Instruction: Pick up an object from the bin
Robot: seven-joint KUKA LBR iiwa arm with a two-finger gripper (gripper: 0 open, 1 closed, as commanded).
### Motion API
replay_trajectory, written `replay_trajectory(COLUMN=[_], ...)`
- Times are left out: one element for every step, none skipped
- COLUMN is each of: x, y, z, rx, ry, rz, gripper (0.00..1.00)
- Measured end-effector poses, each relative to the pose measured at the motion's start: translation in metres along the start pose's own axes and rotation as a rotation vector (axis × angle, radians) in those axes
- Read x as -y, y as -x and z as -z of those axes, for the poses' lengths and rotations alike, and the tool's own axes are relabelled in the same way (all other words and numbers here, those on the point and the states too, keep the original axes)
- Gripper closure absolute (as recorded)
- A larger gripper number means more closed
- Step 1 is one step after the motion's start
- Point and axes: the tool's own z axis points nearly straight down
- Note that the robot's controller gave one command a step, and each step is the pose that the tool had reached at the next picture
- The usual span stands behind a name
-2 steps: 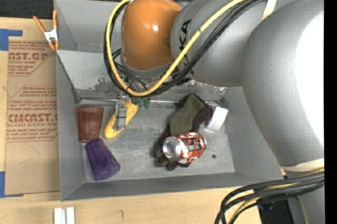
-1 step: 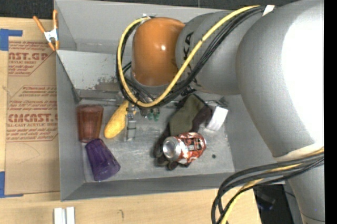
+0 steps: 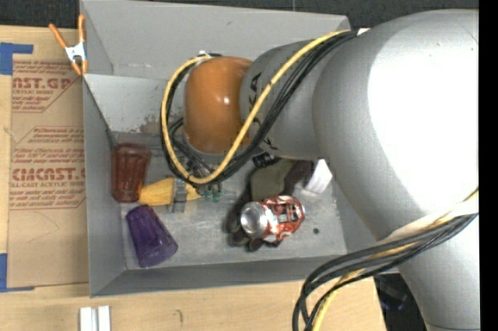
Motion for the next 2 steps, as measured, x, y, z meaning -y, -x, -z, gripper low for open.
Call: replay_trajectory(x=[0.000,0.006], y=[0.000,-0.003], z=[0.000,0.190], rx=[0.000,0.010], ry=[0.000,0.001], rz=[-0.001,0.036], gripper=[1.00,1.00])
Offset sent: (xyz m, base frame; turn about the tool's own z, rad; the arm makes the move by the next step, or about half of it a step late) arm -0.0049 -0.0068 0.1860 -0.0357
